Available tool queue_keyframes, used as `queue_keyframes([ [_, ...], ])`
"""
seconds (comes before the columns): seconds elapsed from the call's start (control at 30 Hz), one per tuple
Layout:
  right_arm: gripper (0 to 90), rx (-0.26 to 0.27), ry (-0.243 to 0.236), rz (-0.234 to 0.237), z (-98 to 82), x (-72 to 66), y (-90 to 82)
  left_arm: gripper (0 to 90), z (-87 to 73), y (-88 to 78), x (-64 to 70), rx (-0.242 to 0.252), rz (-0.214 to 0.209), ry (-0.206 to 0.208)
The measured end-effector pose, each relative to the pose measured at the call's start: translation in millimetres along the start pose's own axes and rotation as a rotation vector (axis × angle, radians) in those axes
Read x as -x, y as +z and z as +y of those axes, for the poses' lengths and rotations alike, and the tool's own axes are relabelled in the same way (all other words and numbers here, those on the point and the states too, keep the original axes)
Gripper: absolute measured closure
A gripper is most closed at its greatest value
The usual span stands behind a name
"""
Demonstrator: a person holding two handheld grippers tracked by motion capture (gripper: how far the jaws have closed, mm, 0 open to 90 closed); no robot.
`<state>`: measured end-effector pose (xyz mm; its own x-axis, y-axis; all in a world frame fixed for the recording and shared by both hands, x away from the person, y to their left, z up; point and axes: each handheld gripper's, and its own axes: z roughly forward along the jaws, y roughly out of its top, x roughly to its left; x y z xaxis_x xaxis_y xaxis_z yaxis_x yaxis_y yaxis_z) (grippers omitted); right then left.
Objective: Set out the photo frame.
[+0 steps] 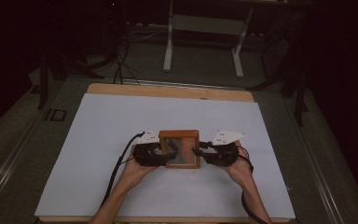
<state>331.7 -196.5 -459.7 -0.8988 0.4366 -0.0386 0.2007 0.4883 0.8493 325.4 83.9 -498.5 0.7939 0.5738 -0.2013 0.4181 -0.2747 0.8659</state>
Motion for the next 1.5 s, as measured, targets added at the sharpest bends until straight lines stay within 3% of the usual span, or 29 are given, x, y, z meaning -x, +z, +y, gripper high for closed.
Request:
queue_keyframes([
  [0.37,63.3,-0.013,0.014,-0.001,-7.1,4.7,-0.9,57.2,-0.3,-2.0,3.7,-0.018,-0.018,0.063],
  [0.7,61.3,-0.009,0.057,0.008,-11.4,10.8,1.0,60.6,2.0,-0.8,6.6,-0.027,0.008,0.106],
  [1.07,60.9,0.010,0.094,0.024,-8.9,9.6,6.5,60.7,2.7,-11.5,2.9,-0.013,0.000,0.064],
  [1.3,61.1,0.013,0.091,0.030,-1.9,2.7,9.1,60.2,0.7,-20.7,2.0,-0.006,-0.006,0.039],
  [1.5,61.4,0.002,0.113,0.034,-2.4,-2.5,16.2,59.0,-4.2,-24.1,-2.7,-0.027,-0.009,0.007],
])
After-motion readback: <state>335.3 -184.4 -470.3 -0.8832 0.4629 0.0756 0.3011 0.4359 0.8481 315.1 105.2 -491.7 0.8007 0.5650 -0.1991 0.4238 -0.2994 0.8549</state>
